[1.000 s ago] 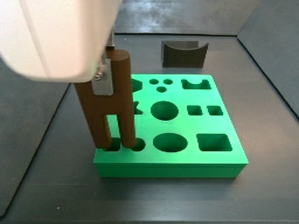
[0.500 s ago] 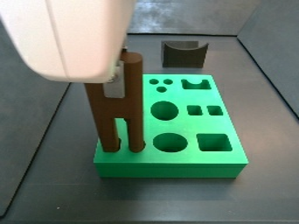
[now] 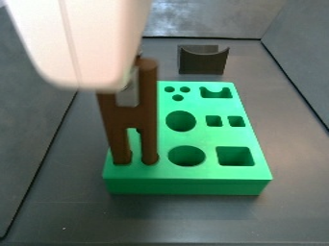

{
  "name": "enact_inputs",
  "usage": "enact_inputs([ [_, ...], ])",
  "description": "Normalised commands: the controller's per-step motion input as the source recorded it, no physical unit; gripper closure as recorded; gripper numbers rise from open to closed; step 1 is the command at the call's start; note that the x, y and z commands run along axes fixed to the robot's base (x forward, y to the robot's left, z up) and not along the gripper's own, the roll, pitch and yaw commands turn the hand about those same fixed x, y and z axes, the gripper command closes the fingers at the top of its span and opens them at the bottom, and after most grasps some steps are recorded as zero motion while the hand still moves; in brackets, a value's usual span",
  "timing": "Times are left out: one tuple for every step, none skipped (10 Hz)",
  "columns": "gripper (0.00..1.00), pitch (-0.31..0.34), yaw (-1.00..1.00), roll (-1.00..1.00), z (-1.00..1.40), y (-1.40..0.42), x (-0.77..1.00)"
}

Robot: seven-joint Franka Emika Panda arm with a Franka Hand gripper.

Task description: Insert the square-circle object.

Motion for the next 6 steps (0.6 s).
enact_inputs([
  [1.0, 0.0, -0.06, 0.0, -0.02, 0.06, -0.24],
  [1.0, 0.0, -0.07, 0.0, -0.21, 0.0, 0.0],
  [1.0, 0.0, -0.05, 0.0, -0.46, -0.05, 0.0],
  [1.0, -0.006, -0.06, 0.03, -0.46, -0.07, 0.0],
  [1.0, 0.0, -0.01, 0.03, -0.44, -0.04, 0.0],
  [1.0, 0.0, 0.0, 0.04, -0.48, -0.01, 0.03],
])
